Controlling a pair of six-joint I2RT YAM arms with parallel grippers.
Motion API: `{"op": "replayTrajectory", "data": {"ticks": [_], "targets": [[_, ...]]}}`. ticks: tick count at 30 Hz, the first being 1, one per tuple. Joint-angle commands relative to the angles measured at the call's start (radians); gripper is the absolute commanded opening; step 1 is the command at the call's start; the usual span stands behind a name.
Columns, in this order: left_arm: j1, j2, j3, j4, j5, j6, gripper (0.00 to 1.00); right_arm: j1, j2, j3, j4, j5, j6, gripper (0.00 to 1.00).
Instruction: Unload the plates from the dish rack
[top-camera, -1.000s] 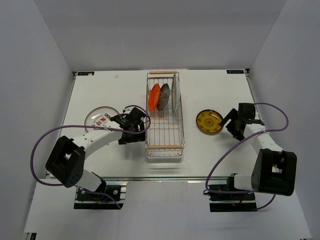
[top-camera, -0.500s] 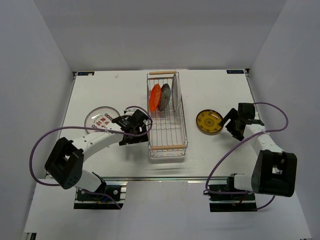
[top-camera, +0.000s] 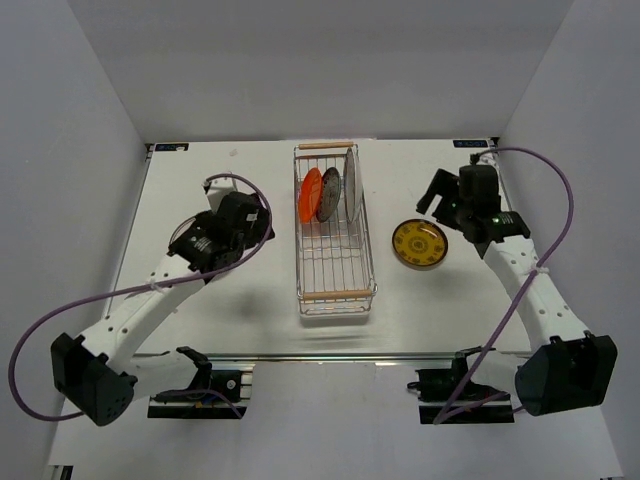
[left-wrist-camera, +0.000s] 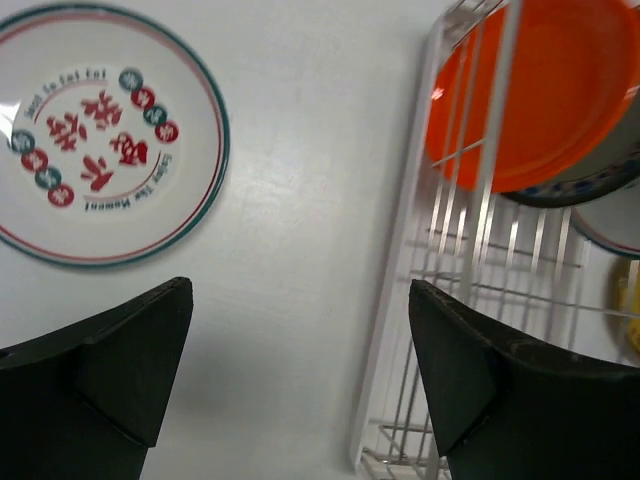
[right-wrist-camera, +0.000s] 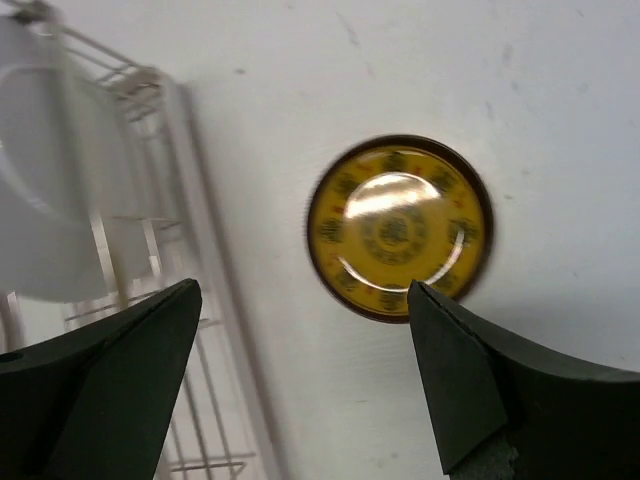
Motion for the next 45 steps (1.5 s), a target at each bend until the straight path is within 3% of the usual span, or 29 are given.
{"op": "replayTrajectory", "data": {"ticks": [1,6,14,20,25,30,37,45], "targets": [[0.008,-0.066,0.045,0.106,0.028,0.103,0.98,0.090,-0.002,0.090,-0.044,0.039,-0.024,0.89],[0.008,-0.125,0.049,0.232,0.123,0.228,0.98,0.197,0.033,0.176,-0.041,0.041,-0.026,0.89],[0.008,-0.186,-0.007,0.209,0.083,0.179,0.98,0.485,0.195,0.434,-0.085,0.177,-0.112,0.89],[0.008,-0.134,0.040,0.256,0.134,0.247,0.98,0.506,0.164,0.382,-0.081,0.258,-0.026,0.89],[0.008,-0.108,0.062,0.233,0.148,0.237,0.98,0.541,0.179,0.391,-0.056,0.220,-0.073,0.89],[0.008,-0.168,-0.027,0.252,0.123,0.205,0.98,0.610,0.340,0.580,-0.111,0.229,-0.138,0.89],[0.008,-0.175,-0.036,0.227,0.112,0.195,0.98,0.648,0.579,0.801,-0.142,0.214,-0.138,0.89],[0.008,-0.174,-0.032,0.204,0.103,0.198,0.98,0.639,0.838,1.034,-0.200,0.395,-0.061,0.88]]}}
